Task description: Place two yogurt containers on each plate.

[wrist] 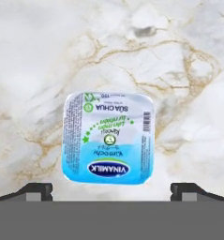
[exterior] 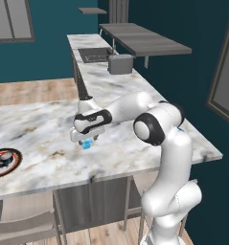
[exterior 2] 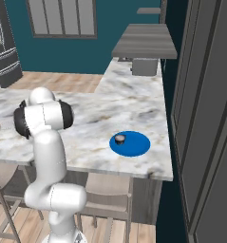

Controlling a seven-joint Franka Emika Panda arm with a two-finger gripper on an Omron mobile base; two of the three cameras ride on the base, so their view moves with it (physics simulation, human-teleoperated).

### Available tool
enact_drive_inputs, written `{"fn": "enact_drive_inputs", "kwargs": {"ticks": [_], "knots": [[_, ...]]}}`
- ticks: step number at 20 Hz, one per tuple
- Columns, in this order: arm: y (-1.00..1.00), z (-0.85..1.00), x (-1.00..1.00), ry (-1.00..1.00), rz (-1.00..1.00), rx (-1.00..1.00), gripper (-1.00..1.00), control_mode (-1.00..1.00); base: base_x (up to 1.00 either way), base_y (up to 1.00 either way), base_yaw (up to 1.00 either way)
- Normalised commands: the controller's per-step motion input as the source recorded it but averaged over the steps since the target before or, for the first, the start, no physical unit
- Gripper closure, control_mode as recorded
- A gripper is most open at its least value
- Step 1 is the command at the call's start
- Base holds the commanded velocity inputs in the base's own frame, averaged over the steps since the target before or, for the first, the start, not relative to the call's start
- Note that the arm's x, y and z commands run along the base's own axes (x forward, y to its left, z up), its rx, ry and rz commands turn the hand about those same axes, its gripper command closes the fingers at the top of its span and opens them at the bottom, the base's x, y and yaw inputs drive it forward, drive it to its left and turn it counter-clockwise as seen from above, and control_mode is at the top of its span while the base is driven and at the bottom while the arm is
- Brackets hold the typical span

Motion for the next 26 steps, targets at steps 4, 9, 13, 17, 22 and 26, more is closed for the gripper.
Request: {"fn": "enact_drive_inputs", "kwargs": {"ticks": [4, 9, 13, 17, 22, 26], "knots": [[0.07, -0.13, 0.21, 0.0, 0.0, 0.0, -1.0, -1.0, 0.0, 0.0, 0.0], [0.1, -0.14, 0.24, 0.0, 0.0, 0.0, -1.0, -1.0, 0.0, 0.0, 0.0], [0.19, -0.15, 0.18, 0.0, 0.0, 0.0, -1.0, -1.0, 0.0, 0.0, 0.0], [0.09, -0.14, 0.18, 0.0, 0.0, 0.0, -1.0, -1.0, 0.0, 0.0, 0.0], [-0.01, -0.11, 0.06, 0.0, 0.0, 0.0, -1.0, -1.0, 0.0, 0.0, 0.0], [-0.04, -0.01, -0.09, 0.0, -0.01, 0.0, -1.0, -1.0, 0.0, 0.0, 0.0]]}}
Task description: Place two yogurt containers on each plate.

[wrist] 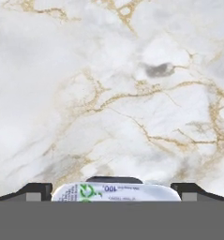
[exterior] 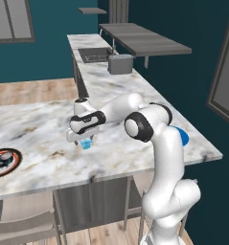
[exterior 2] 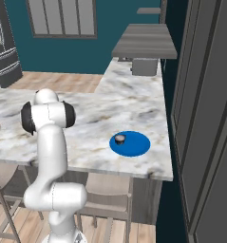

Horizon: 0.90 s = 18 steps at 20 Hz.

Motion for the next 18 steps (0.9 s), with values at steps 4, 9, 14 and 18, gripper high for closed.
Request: {"fn": "enact_drive_inputs", "kwargs": {"ticks": [4, 9, 14, 18], "knots": [[0.0, -0.02, -0.13, 0.0, -0.02, 0.0, -1.0, -1.0, 0.0, 0.0, 0.0], [-0.04, -0.04, -0.15, 0.0, -0.02, 0.0, -1.0, -1.0, 0.0, 0.0, 0.0], [-0.04, -0.12, -0.03, 0.0, -0.03, 0.0, -1.0, -1.0, 0.0, 0.0, 0.0], [-0.01, -0.17, 0.02, 0.0, -0.01, 0.0, 1.0, -1.0, 0.0, 0.0, 0.0]]}}
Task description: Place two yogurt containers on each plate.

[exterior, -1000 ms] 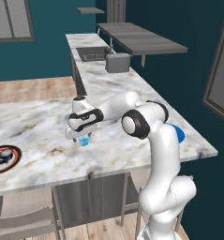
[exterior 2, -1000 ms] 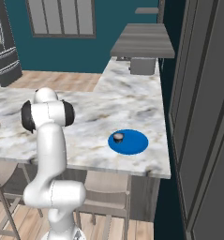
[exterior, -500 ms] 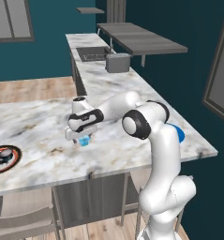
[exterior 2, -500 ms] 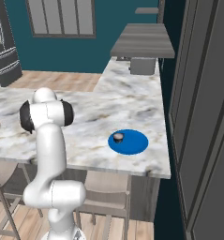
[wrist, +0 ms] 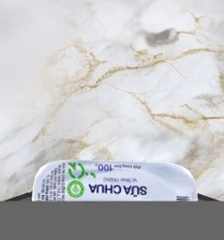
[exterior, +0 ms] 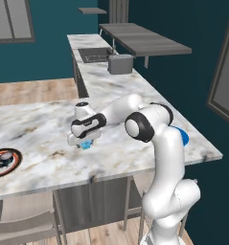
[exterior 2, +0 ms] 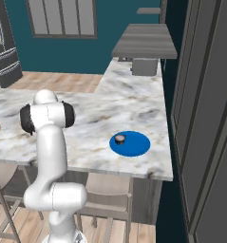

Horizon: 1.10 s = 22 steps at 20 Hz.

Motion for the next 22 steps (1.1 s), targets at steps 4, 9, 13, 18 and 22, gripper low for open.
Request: {"fn": "enact_drive_inputs", "kwargs": {"ticks": [4, 9, 13, 18, 22], "knots": [[-0.23, -0.03, -0.08, 0.0, 0.0, 0.01, 1.0, -1.0, 0.0, 0.0, 0.0], [-0.86, 0.05, -0.54, -0.04, -0.01, 0.11, 1.0, -1.0, 0.0, 0.0, 0.0], [-0.84, 0.13, -0.71, -0.1, -0.05, 0.08, 1.0, -1.0, 0.0, 0.0, 0.0], [-0.85, 0.12, -0.72, -0.11, -0.05, 0.07, 1.0, -1.0, 0.0, 0.0, 0.0], [-0.88, 0.15, -0.59, -0.1, -0.09, 0.03, 1.0, -1.0, 0.0, 0.0, 0.0]]}}
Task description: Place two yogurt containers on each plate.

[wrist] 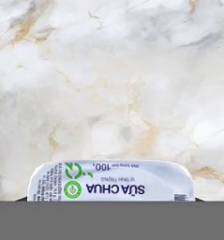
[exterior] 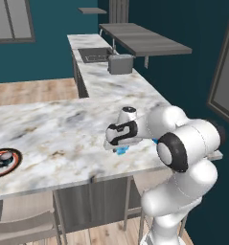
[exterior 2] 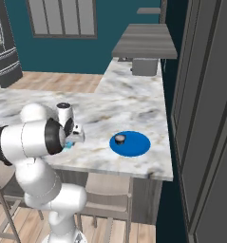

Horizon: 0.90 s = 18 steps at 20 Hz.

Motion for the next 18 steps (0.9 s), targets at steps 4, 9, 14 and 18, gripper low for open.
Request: {"fn": "enact_drive_inputs", "kwargs": {"ticks": [4, 9, 14, 18], "knots": [[-0.94, 0.18, -0.35, 0.0, -0.22, 0.0, 1.0, -1.0, 0.0, 0.0, 0.0], [-0.97, 0.18, -0.06, 0.07, -0.2, 0.0, 1.0, -1.0, 0.0, 0.0, 0.0], [-0.94, 0.09, 0.03, 0.1, -0.14, 0.0, 1.0, -1.0, 0.0, 0.0, 0.0], [-0.9, 0.03, 0.2, 0.12, -0.1, 0.0, 1.0, -1.0, 0.0, 0.0, 0.0]]}}
